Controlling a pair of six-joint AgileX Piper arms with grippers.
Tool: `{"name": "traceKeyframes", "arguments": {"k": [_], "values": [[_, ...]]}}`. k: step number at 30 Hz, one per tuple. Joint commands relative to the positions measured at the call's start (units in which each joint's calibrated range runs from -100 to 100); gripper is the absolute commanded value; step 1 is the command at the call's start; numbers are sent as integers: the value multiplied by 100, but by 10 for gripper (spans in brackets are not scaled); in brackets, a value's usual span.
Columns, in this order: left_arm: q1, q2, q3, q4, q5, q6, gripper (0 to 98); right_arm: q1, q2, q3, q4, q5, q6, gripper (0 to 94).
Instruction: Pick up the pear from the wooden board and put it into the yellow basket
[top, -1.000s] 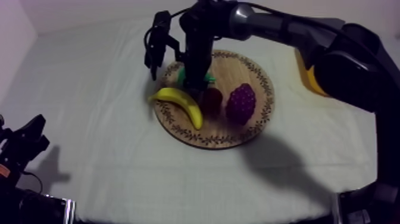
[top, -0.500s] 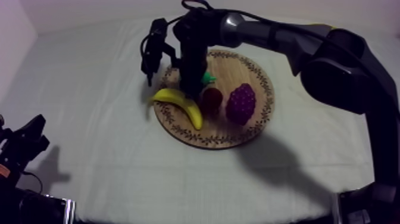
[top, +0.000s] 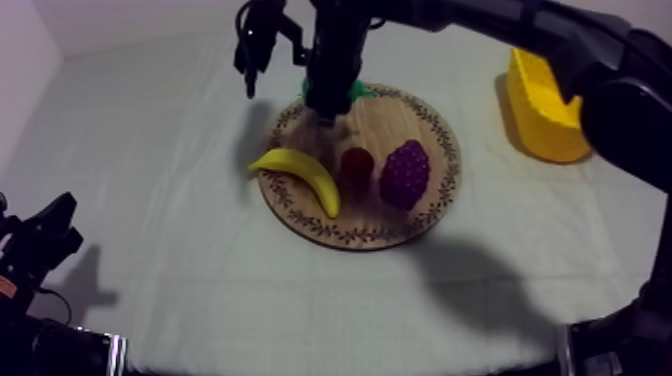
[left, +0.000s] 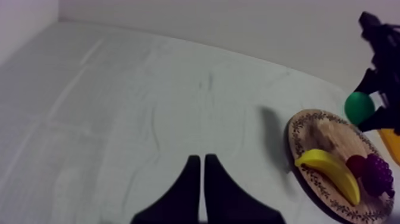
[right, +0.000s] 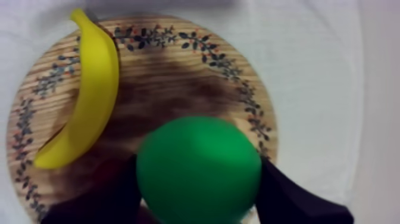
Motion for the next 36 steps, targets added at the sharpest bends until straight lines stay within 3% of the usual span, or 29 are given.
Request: {"name": "traceKeyframes", "arguments": {"k": [1, 9, 18, 28, 36], "values": [[-1, 0, -2, -2, 0, -1, 1, -6, -479, 33, 17, 96, -14, 416], [-1, 0, -2, -2, 0, -1, 1, 24, -1680, 213, 98, 655, -272, 422], [-1, 0, -2, -2, 0, -1, 1, 393, -2618, 609, 90, 1294, -913, 427], [-1, 0, -2, -2, 0, -1, 1, 1607, -3178, 816, -120, 1749, -1423, 432], [-1, 0, -2, -2, 0, -1, 1, 2700, -3160, 1172, -194, 1485, -1443, 438]]}}
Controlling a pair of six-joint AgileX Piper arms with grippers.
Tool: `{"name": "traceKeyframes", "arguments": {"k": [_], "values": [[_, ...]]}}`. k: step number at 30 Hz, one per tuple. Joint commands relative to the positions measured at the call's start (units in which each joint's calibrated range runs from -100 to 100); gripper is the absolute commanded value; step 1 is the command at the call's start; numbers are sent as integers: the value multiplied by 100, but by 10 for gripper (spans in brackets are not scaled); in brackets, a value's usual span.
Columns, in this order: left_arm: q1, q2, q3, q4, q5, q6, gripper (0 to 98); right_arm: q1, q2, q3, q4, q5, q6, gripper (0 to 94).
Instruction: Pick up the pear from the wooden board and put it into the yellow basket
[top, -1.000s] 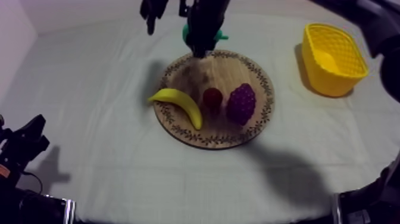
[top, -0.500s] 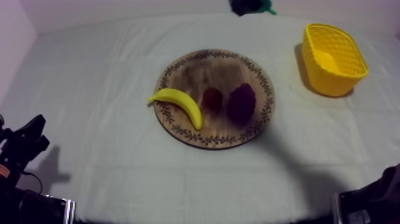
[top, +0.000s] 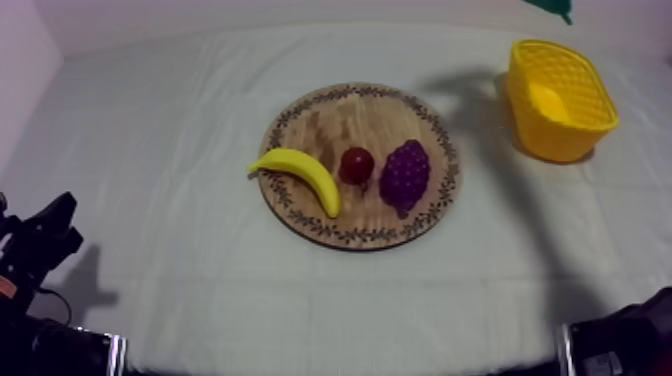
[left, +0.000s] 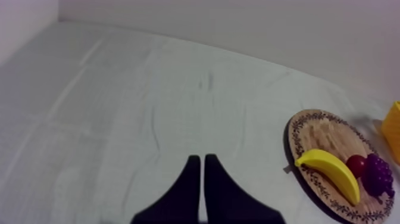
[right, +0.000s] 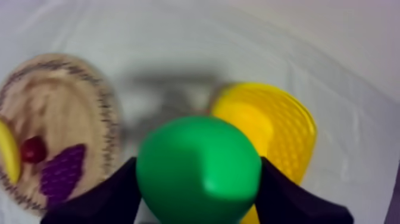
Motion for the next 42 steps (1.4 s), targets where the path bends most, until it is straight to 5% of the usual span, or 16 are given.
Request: {"name": "traceKeyframes", "arguments": {"k": [1, 22, 33, 42], "values": [[-1, 0, -2, -2, 0, -1, 1, 507, 56, 154, -11, -158, 27, 438], [-1, 0, -2, -2, 0, -1, 1, 1221, 1581, 1149, 20, -1514, -31, 460], [-1, 0, -2, -2, 0, -1, 1, 1249, 2080, 1099, 8, -1844, -59, 803], [-1, 0, -2, -2, 0, -1, 1, 1110, 1477, 1176, -28, -1971, -227, 871]]}}
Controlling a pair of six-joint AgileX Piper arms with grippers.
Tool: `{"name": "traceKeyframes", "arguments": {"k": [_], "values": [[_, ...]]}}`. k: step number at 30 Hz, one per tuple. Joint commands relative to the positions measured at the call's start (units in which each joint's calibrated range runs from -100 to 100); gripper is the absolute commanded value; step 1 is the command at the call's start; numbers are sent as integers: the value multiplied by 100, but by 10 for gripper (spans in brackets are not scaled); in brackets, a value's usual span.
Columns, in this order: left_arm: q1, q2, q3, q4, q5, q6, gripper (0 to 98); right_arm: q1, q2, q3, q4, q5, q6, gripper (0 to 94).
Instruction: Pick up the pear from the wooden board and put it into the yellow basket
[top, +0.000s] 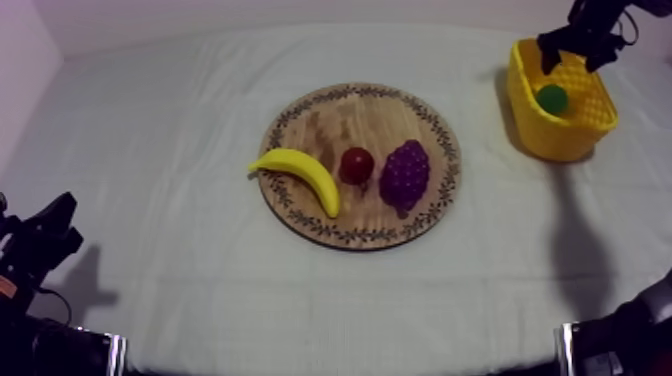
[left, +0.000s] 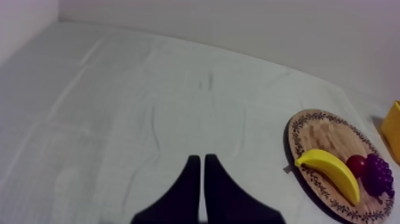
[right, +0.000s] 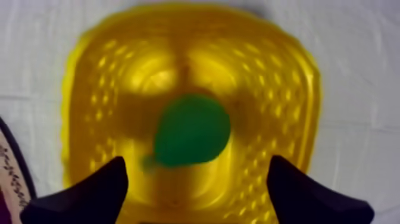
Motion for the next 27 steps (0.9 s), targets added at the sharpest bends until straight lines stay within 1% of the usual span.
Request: {"name": "traceKeyframes", "arguments": {"k": [1, 6, 8, 13, 15, 20, 22, 24, 27], "values": [[-1, 0, -2, -2, 0, -1, 1, -12, -331, 7, -32, -13, -78, 866], [-1, 0, -2, -2, 0, -1, 1, -37, -1245, 219, -90, -151, -306, 801], [-1, 0, -2, -2, 0, -1, 1, -42, -1677, 398, -95, -259, -463, 749], [-1, 0, -2, -2, 0, 3, 1, -107, -2862, 1150, -61, -629, -894, 544], [-1, 0, -2, -2, 0, 3, 1, -164, -3365, 1585, -38, -839, -1025, 477], [-1, 0, -2, -2, 0, 4, 1, -466, -4588, 2818, 134, -1326, -1398, 292], [-1, 0, -2, -2, 0, 4, 1, -536, -5041, 3270, 98, -1500, -1456, 200], [-1, 0, -2, -2, 0, 4, 1, -571, -5473, 3702, -5, -1691, -1402, 115], [-1, 0, -2, -2, 0, 4, 1, -636, -6098, 4361, -103, -2010, -1377, 44]]}}
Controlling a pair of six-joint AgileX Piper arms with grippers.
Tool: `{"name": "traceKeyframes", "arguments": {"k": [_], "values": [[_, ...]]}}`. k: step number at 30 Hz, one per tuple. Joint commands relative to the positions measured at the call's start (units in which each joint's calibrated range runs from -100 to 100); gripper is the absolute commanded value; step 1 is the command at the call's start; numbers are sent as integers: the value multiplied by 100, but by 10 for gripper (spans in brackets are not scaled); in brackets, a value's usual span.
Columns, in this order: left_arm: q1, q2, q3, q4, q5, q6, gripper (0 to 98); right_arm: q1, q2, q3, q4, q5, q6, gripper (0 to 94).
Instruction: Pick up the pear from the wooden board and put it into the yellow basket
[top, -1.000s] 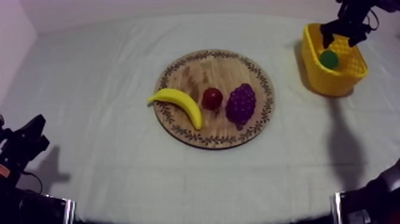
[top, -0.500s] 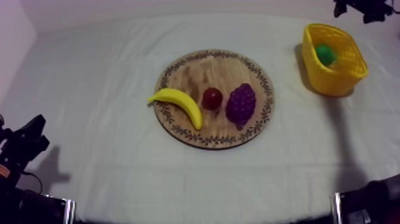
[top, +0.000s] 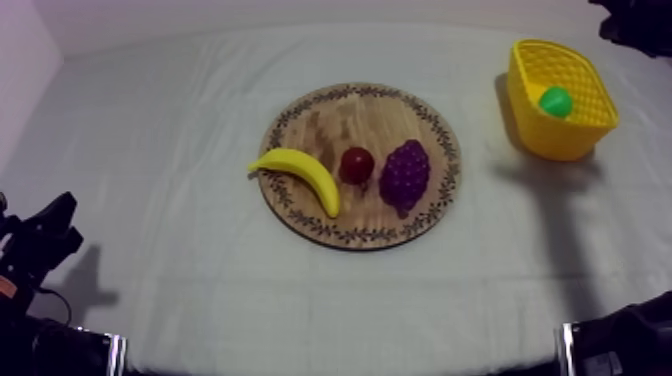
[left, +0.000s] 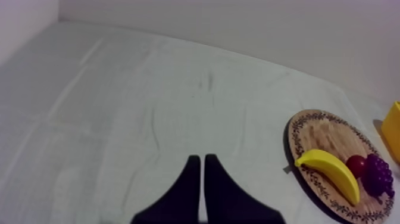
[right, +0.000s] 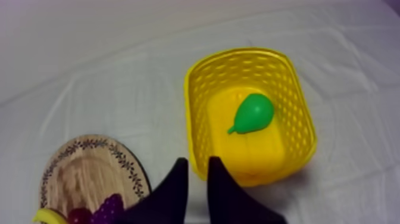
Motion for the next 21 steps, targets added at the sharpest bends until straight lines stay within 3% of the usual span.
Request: {"name": "traceKeyframes", "arguments": {"k": [1, 8, 13, 21], "values": [[-1, 0, -2, -2, 0, 1, 1, -51, -931, 911, -34, -324, 73, 33], [-1, 0, -2, -2, 0, -2, 1, -273, -2385, 2396, -43, -1022, 95, 10], [-1, 0, -2, -2, 0, 0, 1, -355, -3386, 3362, -371, -1212, 492, 4], [-1, 0, -2, -2, 0, 1, 1, -332, -5043, 5164, -851, -1607, 356, 3]]}}
